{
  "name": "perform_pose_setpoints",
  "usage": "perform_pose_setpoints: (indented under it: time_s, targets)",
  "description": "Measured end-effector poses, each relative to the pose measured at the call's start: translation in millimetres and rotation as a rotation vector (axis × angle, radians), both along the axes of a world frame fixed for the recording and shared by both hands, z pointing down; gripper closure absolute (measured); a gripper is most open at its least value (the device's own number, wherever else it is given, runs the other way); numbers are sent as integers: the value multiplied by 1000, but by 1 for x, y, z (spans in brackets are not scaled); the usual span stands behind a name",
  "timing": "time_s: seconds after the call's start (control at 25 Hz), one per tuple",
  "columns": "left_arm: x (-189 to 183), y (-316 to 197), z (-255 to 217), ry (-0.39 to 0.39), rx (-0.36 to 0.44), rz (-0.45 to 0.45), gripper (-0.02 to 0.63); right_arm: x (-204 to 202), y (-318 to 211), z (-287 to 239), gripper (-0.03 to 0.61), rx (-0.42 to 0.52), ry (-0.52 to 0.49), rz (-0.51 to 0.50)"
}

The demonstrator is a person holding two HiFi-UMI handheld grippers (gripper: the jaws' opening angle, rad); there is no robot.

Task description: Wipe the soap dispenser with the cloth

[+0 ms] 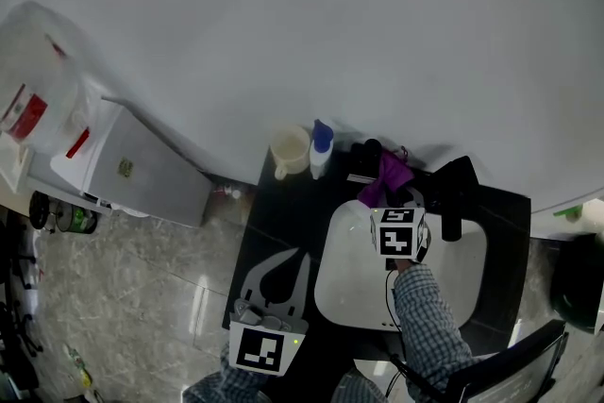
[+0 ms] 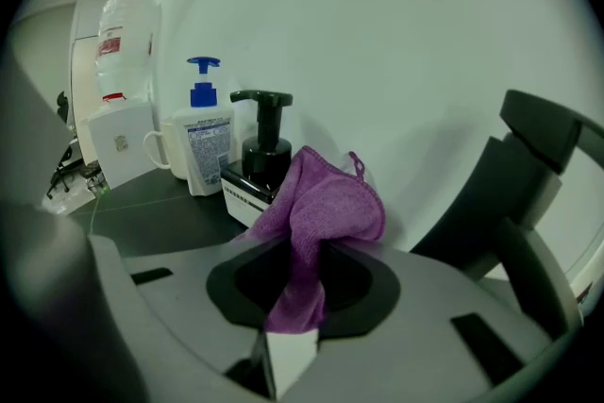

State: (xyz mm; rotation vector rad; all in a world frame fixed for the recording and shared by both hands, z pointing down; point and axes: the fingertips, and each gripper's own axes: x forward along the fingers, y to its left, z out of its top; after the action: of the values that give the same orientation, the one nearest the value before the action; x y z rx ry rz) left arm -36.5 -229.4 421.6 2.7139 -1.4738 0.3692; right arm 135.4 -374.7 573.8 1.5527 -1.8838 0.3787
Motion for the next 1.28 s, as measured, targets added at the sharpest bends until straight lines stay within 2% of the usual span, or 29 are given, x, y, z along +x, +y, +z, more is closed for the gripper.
perform_pose_setpoints:
  time_s: [0.2,0.48,0.76,0.96,1.2,1.28]
  targets:
    - [-4,4,-2,50,-14,-26,612,6,8,-6,499,6,33,2]
    - [-7,6,-18,34,24,1,612,3,44,-51,499,88,11,-15]
    - [-16,18,-34,72,44,5,612,-4,99,-110,499,216,-139,65]
    - [-14,32,-35,58,47,55,612,-6,142,-142,499,271,-227,157]
    - [-9,52,-25,39,13,117,612,1,183,-155,499,307,-236,242]
    - [-6,56,-28,60,32,132,612,3,194,-157,499,316,-234,262]
